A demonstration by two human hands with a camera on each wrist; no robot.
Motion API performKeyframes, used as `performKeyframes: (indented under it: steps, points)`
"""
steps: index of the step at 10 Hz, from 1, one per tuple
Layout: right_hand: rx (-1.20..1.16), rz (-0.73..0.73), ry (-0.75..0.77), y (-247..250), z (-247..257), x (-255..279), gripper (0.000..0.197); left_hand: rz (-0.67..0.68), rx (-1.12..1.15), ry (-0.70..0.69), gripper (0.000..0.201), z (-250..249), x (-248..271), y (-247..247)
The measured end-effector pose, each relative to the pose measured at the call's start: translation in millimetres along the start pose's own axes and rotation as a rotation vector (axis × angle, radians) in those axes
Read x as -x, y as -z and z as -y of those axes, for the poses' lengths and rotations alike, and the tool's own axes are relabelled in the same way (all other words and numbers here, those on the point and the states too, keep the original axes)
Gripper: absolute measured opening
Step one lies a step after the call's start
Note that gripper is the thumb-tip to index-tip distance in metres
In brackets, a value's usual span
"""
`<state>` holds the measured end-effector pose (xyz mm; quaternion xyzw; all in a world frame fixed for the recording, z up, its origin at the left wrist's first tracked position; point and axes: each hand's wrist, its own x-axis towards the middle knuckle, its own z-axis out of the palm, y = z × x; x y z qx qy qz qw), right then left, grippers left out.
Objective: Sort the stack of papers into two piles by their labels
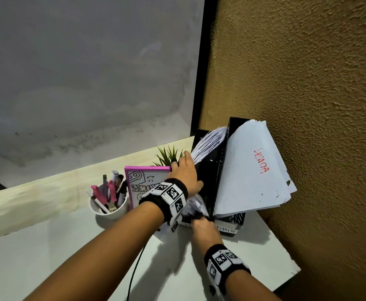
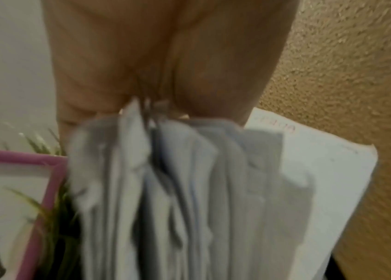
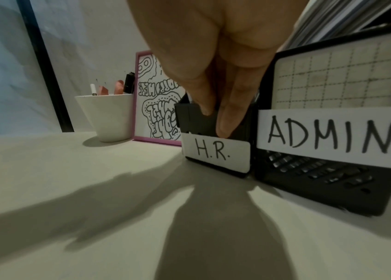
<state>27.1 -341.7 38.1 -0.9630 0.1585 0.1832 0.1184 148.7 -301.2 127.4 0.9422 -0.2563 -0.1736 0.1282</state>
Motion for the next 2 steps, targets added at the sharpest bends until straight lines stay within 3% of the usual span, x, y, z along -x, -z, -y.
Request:
performKeyframes:
  steps: [1,2]
  points:
    - [-0.031,-0.021,0.031,-6,-3,3,0.032,-0.163,0.198,-0.004,0.092,19,30,13]
    - [-0.11,-0.127,0.098,-9,-11,21,0.043,-0.213,0.415,0.059,0.083,75,79,-4]
